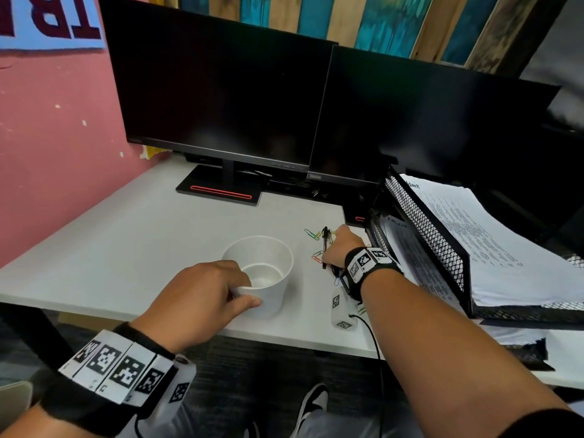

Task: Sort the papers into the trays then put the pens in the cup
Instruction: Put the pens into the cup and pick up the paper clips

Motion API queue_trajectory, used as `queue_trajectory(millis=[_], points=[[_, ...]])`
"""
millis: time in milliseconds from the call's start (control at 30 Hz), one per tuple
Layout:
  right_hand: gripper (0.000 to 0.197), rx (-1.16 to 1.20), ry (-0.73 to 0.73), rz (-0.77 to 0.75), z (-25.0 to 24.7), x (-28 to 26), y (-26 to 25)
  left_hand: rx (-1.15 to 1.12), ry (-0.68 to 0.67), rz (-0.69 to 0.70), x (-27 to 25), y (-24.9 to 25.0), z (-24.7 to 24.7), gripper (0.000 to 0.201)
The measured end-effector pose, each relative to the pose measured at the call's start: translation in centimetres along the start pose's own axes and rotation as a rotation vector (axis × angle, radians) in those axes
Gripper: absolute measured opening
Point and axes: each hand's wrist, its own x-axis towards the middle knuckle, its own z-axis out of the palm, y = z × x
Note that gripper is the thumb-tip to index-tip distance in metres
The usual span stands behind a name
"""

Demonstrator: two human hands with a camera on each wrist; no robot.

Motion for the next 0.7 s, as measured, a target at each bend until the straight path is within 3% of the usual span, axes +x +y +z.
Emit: queue_trajectory(millis=[167,267,533,700], points=[[0.049,0.089,0.026,0.030,-0.3,0.1,-0.9,-0.007,0.018,0.001,-0.1,-0.1,-0.4,0.020],[0.022,0.016,0.024,-0.013,-0.6,-0.2,-1.6,0.000,0.030,0.000,-0.1,-0.3,-0.6,0.020],[0.037,-0.011,0.069,-0.054,0.8,-0.4,-1.6,-0.017,0.036,-0.003,0.0,-0.3,-0.6,0.019],[0.025,-0.022,0.091,-0.086,0.3,-0.7,-1.4,-0.023,0.025,0.000,-0.1,-0.2,-0.3,0.019]])
